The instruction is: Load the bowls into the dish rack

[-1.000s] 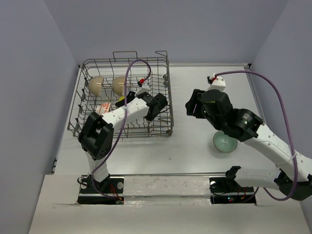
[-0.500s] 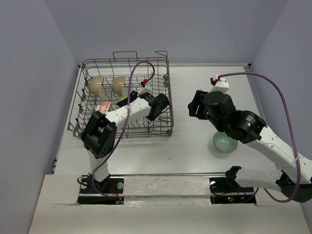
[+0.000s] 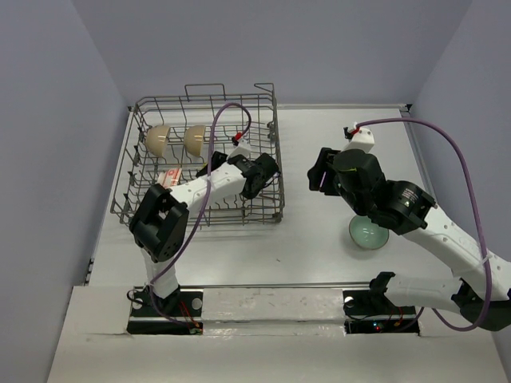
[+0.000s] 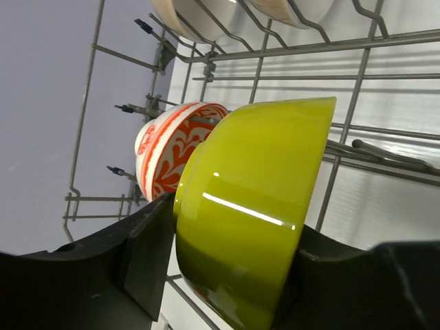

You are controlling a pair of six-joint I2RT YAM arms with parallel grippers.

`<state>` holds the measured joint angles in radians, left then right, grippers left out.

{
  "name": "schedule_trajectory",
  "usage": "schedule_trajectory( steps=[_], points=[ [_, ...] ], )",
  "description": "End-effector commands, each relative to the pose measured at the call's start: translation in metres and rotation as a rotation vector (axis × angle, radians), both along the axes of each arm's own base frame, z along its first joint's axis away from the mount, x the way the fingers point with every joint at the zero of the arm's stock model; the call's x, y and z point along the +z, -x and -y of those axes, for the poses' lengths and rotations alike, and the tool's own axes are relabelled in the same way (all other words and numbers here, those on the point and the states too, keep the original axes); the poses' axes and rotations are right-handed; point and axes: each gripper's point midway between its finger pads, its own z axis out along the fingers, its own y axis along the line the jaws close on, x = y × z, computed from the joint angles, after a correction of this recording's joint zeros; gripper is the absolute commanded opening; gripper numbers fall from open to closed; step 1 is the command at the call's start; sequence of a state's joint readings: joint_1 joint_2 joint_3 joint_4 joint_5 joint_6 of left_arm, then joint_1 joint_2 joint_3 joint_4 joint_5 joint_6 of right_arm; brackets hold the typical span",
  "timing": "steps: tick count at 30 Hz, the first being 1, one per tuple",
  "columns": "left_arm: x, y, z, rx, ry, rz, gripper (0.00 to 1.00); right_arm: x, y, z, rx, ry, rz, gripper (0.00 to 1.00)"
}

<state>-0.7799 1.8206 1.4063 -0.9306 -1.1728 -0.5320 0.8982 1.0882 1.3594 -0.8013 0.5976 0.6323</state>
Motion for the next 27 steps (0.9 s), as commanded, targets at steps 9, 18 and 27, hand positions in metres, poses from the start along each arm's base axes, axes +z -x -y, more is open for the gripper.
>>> schedule_trajectory(
  steps=[9,18,27],
  points=[
    [0.024,0.015,0.013,-0.064,0.142,0.047,0.67,0.010,-0.005,-0.001,-0.016,-0.001,0.026,0.61],
    [0.027,0.017,0.016,-0.099,0.202,0.043,0.68,0.010,-0.007,-0.005,-0.008,0.000,0.019,0.61],
    [0.009,0.016,0.019,-0.111,0.252,0.020,0.68,0.010,-0.007,-0.005,-0.010,0.008,0.016,0.61]
  ],
)
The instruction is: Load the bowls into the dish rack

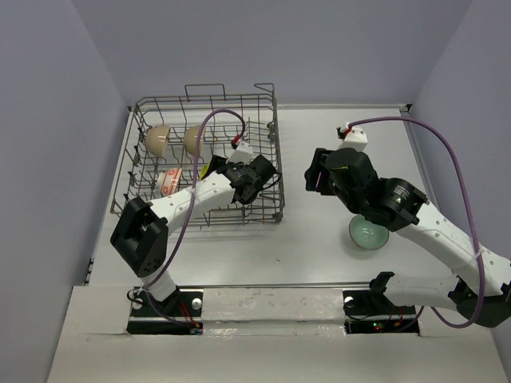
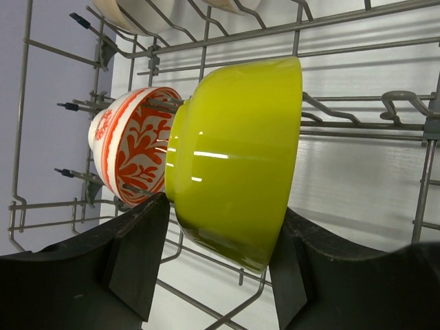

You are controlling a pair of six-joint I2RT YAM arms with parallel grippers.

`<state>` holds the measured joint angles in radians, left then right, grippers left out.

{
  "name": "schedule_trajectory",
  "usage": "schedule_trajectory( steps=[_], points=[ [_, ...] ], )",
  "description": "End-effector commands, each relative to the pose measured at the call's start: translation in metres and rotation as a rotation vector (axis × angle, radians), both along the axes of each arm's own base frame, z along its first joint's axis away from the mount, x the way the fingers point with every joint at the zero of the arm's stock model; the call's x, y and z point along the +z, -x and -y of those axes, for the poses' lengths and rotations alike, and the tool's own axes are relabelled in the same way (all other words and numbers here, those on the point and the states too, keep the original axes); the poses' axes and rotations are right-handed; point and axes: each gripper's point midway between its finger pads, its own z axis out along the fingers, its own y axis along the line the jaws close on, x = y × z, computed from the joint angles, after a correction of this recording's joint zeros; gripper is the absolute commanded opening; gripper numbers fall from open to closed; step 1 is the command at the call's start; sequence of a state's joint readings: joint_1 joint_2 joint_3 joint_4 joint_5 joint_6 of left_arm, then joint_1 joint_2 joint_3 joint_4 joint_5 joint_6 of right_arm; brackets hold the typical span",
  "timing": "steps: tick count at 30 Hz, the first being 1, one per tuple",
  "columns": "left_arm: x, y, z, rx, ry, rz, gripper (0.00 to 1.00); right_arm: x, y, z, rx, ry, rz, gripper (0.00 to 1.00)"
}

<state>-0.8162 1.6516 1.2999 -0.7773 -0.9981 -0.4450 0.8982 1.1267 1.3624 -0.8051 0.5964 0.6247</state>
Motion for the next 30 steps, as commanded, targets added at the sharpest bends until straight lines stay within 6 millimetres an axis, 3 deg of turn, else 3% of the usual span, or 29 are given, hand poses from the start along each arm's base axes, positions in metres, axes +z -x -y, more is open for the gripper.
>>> schedule_trajectory(
  steps=[1,10,17,30],
  points=[
    [0.008,0.000,-0.002,0.001,0.041,0.038,0.68,0.021,-0.002,0.000,-0.010,-0.031,0.041,0.61],
    [0.006,-0.003,-0.008,0.007,0.084,0.037,0.65,0.019,-0.005,-0.004,-0.005,-0.025,0.031,0.60],
    [0.007,-0.007,-0.003,-0.033,0.226,0.028,0.61,0.017,-0.005,-0.005,-0.004,-0.020,0.029,0.60],
    [-0.012,-0.006,0.003,-0.065,0.286,-0.029,0.56,0.015,-0.006,-0.007,0.002,-0.017,0.022,0.60]
  ],
)
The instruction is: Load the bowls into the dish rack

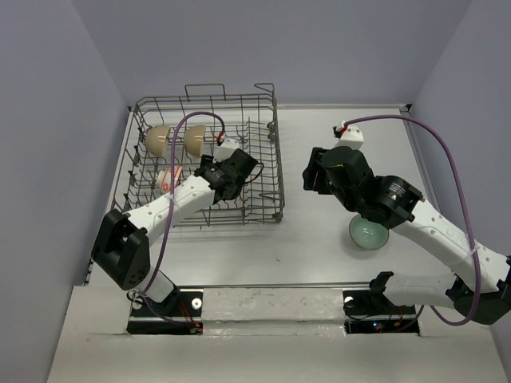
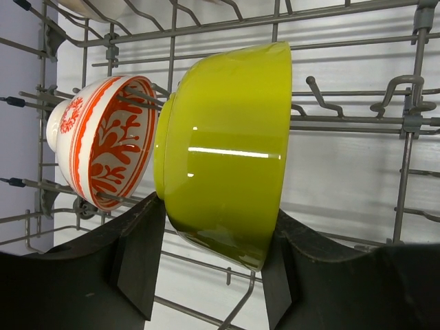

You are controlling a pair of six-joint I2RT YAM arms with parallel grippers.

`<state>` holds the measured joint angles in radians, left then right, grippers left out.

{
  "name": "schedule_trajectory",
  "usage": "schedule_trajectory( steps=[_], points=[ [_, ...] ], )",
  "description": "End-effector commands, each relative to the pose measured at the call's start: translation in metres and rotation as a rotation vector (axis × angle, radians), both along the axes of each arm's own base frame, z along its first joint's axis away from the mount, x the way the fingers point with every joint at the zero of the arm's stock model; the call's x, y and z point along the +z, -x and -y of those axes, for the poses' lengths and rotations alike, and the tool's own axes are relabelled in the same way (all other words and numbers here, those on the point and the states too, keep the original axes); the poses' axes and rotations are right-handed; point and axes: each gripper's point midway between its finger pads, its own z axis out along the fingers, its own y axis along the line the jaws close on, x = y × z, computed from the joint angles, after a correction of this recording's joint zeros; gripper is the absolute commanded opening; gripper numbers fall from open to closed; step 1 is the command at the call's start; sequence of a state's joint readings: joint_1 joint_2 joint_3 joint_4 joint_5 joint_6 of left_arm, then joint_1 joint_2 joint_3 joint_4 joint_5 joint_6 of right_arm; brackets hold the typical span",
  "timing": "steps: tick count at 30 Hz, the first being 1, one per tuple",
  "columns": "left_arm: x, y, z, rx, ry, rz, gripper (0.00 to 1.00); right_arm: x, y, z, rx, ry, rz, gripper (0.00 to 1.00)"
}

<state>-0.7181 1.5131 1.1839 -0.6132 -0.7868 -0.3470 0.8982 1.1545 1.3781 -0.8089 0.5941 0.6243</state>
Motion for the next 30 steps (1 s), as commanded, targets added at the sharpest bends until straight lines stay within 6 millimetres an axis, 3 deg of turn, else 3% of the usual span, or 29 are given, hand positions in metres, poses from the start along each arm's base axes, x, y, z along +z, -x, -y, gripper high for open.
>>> schedule_trajectory(
  steps=[1,10,23,30],
  points=[
    [-0.005,-0.003,0.013,-0.025,0.091,0.008,0.55,0.018,-0.002,-0.002,0.000,-0.030,0.033,0.60],
    [-0.019,0.001,0.021,-0.049,0.134,-0.027,0.48,0.015,-0.002,-0.002,0.004,-0.021,0.029,0.60],
    [-0.036,0.005,0.025,-0.062,0.150,-0.067,0.46,0.014,-0.003,-0.003,0.007,-0.015,0.028,0.60],
    [-0.035,0.006,0.027,-0.065,0.169,-0.065,0.46,0.012,-0.004,-0.005,0.010,-0.006,0.023,0.60]
  ],
)
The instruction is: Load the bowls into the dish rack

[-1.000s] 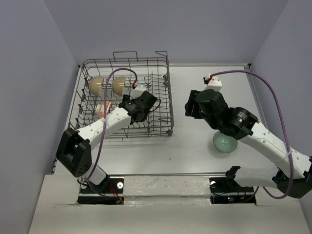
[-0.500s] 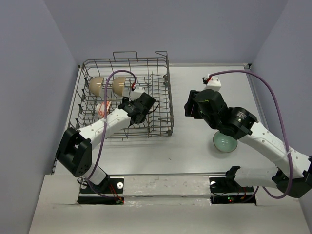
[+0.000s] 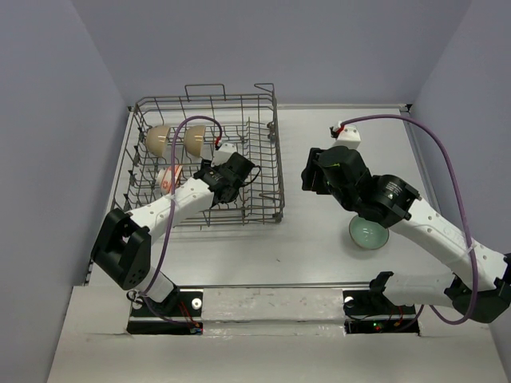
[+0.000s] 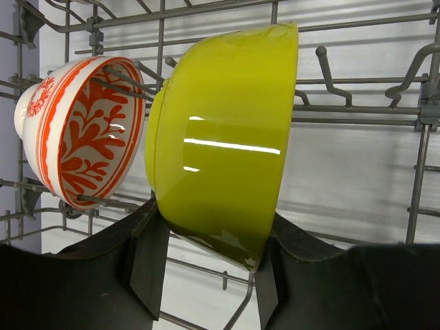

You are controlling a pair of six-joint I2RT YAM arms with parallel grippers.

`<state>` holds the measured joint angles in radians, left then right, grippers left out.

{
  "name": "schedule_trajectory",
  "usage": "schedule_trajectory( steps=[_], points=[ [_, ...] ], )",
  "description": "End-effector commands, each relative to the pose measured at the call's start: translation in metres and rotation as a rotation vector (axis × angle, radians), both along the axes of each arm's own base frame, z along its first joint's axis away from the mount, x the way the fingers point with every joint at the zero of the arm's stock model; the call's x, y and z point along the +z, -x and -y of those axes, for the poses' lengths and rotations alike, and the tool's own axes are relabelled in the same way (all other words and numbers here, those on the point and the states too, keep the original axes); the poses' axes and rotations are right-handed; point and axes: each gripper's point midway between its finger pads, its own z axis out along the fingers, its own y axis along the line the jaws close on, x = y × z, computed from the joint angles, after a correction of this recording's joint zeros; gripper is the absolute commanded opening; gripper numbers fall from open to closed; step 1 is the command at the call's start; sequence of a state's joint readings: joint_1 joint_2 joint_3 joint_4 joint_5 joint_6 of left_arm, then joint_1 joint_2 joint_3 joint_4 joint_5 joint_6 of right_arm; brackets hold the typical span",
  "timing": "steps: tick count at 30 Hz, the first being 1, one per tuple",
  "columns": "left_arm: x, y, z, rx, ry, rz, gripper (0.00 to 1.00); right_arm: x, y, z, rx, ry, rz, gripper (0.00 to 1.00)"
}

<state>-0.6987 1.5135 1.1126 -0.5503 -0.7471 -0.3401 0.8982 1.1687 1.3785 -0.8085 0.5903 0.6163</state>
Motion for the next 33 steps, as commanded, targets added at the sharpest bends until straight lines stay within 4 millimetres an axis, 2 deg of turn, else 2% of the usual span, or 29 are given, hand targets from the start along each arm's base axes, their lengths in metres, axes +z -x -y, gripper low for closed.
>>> schedule_trajectory(
  steps=[1,17,24,33],
  points=[
    [-0.012,0.004,0.031,-0.063,0.158,-0.034,0.46,0.016,-0.002,-0.002,0.004,-0.023,0.032,0.60],
    [-0.028,0.017,0.057,-0.144,0.319,-0.081,0.50,0.018,-0.003,-0.005,0.016,-0.014,0.032,0.60],
    [-0.038,0.022,0.058,-0.144,0.345,-0.092,0.50,0.016,-0.005,-0.007,0.020,-0.006,0.026,0.60],
    [-0.041,0.026,0.062,-0.154,0.384,-0.095,0.50,0.012,-0.006,-0.009,0.024,0.002,0.019,0.60]
  ],
)
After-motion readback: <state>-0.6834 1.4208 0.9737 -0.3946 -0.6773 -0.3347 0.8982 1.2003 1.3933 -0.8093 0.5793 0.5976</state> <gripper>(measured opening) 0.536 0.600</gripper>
